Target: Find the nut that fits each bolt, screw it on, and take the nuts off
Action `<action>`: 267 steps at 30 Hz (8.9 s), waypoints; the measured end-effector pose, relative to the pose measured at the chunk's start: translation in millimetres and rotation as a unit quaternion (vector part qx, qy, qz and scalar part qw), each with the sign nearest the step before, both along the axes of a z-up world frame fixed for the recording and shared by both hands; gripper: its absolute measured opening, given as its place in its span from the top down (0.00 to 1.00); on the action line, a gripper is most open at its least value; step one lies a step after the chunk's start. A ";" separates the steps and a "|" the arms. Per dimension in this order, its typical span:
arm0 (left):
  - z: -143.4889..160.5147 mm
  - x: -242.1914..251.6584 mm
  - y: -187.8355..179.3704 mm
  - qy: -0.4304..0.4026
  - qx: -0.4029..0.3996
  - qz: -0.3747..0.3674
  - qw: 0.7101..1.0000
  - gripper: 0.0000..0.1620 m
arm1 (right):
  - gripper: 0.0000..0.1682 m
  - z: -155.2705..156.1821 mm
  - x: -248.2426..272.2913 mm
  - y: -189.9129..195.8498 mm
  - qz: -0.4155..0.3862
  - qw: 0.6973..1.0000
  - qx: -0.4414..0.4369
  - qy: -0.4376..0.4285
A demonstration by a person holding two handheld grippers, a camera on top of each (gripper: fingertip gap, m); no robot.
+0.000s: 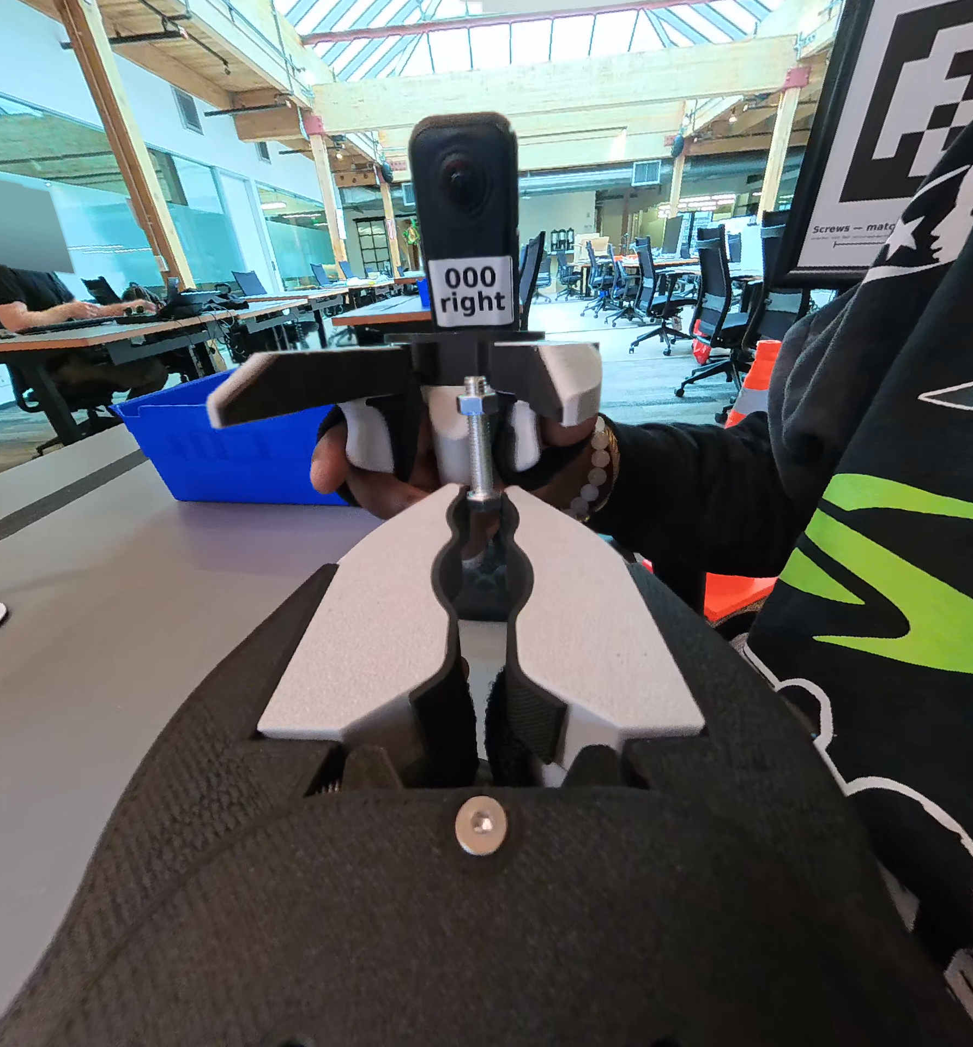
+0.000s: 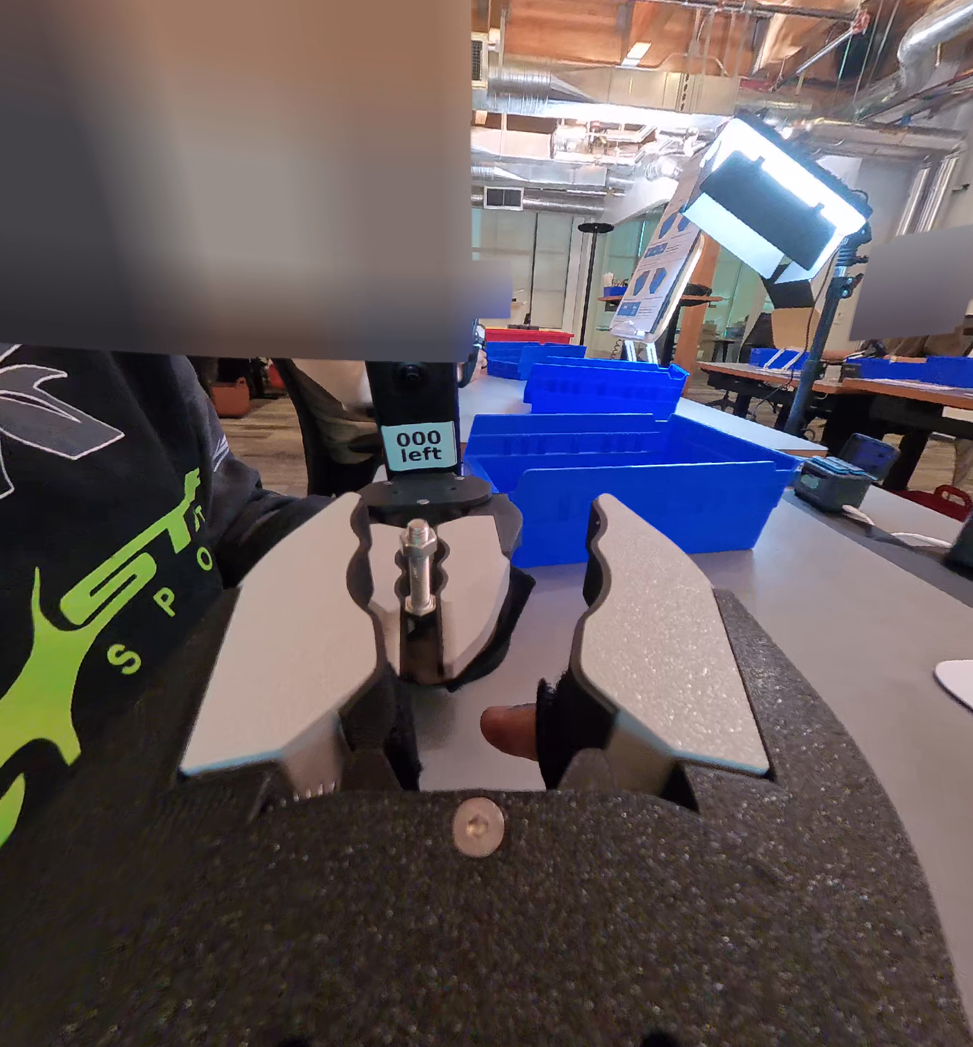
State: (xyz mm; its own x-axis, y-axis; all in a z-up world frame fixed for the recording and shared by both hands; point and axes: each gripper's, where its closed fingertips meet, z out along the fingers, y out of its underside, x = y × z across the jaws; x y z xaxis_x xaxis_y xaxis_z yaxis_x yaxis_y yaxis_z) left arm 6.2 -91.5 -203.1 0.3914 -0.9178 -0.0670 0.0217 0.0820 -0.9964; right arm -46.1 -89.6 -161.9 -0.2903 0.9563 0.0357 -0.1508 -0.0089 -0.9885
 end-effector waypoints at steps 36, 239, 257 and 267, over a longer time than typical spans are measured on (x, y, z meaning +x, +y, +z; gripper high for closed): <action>0.0 3.1 -4.6 0.003 0.007 -0.015 1.000 0.94 | 0.55 1.8 -1.1 -4.2 0.007 1.000 0.002 0.005; 7.2 -21.9 22.9 -0.038 -0.024 0.076 0.996 0.94 | 0.93 -14.0 216.7 199.5 -0.518 0.822 -0.013 -0.235; 4.5 -19.9 22.8 -0.027 -0.022 0.073 0.997 0.94 | 0.93 -142.3 289.6 213.3 -0.514 0.641 -0.135 -0.553; 1.8 -17.8 22.3 -0.019 -0.026 0.067 0.997 0.94 | 0.93 -153.3 291.4 214.0 -0.494 0.633 -0.166 -0.573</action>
